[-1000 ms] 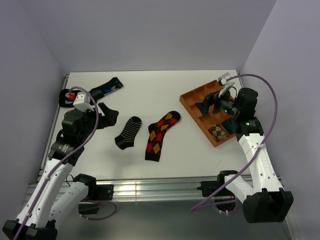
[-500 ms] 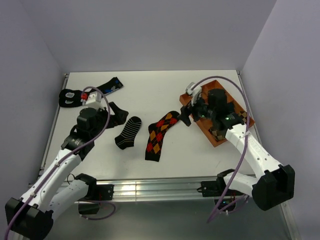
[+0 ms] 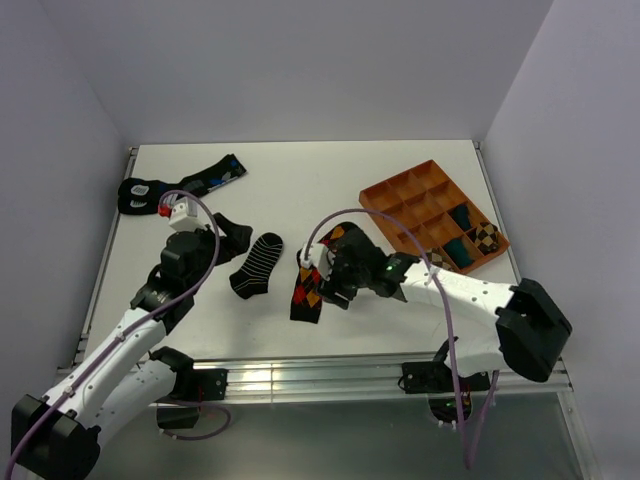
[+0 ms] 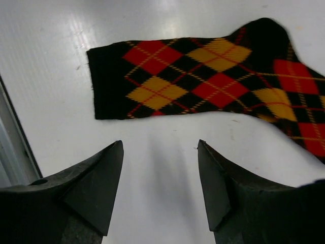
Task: Roll the socks
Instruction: Roll the sock at the center of the board.
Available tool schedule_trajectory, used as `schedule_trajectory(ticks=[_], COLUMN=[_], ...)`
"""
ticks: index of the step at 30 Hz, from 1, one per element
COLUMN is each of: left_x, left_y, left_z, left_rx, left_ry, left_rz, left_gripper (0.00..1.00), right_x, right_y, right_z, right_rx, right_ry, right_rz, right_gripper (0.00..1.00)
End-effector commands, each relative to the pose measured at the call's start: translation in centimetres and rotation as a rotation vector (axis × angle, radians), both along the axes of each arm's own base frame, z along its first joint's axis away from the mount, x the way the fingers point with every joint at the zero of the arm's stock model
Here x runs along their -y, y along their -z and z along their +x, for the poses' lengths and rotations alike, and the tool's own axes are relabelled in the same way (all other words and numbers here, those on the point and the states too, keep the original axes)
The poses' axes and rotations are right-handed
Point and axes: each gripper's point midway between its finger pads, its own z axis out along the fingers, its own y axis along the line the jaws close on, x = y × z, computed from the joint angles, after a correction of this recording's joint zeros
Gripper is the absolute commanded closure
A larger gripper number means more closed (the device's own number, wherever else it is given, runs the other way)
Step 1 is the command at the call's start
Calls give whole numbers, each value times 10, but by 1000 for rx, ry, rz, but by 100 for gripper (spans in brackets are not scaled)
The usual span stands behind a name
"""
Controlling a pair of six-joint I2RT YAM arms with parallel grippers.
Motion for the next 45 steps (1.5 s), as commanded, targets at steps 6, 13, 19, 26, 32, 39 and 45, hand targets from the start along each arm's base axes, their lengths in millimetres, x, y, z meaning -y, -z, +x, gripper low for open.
schedule_trajectory(ticks=[6, 13, 19, 26, 32, 39, 45], left_x=[-8, -14, -21, -27, -27, -24, -22], left_y=[-42, -62, -71, -69, -64, -52, -41], left_z=[15, 24, 26, 26, 26, 26, 25], left_rx=[67, 78, 90, 87, 89, 79, 63], left_ry=[-91, -123, -118, -120, -107, -90, -78], left_rz=[-34, -43, -47, -43, -48, -42, -40], left_gripper=[24, 25, 25, 25, 25, 24, 24], right_x=[-40, -64, -78, -84, -84, -81, -81], right_y=[10, 29, 39, 49, 56, 61, 51], right_z=[-16, -39, -46, -55, -54, -47, -41], right_rx=[35, 5, -17, -26, -27, 13, 46], right_ry=[-76, -136, -158, -175, -172, -168, -150], right_rz=[-57, -106, -127, -147, -166, -187, -185], right_gripper=[42, 48, 56, 61, 61, 61, 61])
